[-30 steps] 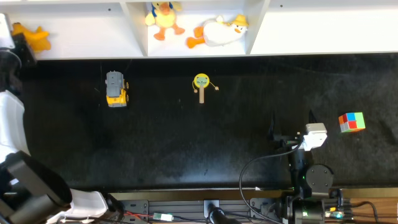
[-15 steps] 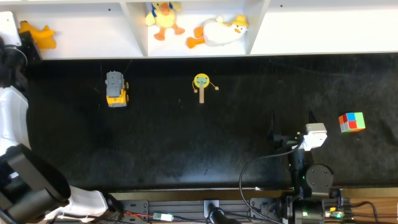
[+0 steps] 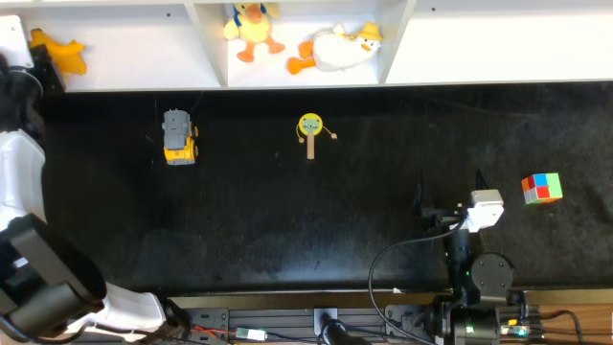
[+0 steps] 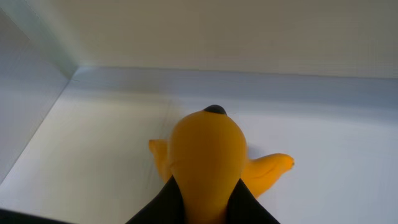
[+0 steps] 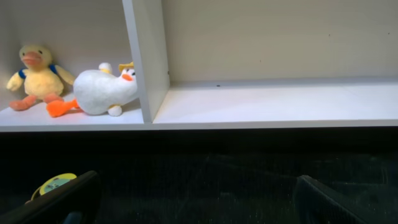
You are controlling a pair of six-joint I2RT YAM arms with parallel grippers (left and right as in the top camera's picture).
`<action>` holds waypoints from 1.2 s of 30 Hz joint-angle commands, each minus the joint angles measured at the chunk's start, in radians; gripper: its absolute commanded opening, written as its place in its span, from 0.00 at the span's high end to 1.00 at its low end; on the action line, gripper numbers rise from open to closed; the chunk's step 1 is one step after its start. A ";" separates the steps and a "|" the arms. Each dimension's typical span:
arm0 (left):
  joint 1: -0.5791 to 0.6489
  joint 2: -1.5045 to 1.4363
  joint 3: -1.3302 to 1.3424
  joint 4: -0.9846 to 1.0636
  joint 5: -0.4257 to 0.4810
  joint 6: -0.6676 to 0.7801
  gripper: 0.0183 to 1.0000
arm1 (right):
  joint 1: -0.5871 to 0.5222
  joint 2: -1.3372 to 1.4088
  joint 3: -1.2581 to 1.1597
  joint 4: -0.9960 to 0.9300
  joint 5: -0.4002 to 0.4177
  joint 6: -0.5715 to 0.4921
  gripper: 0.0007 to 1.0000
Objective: Store Toys
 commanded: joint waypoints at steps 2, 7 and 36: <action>-0.038 0.043 0.020 0.028 -0.008 0.018 0.84 | -0.003 -0.009 -0.013 0.004 -0.006 0.004 0.00; -0.057 0.048 0.020 0.045 -0.024 0.018 0.84 | -0.003 -0.009 -0.014 0.004 -0.006 0.004 0.01; -0.055 0.048 0.020 0.090 -0.045 0.018 0.00 | -0.003 -0.009 -0.013 0.004 -0.006 0.004 0.01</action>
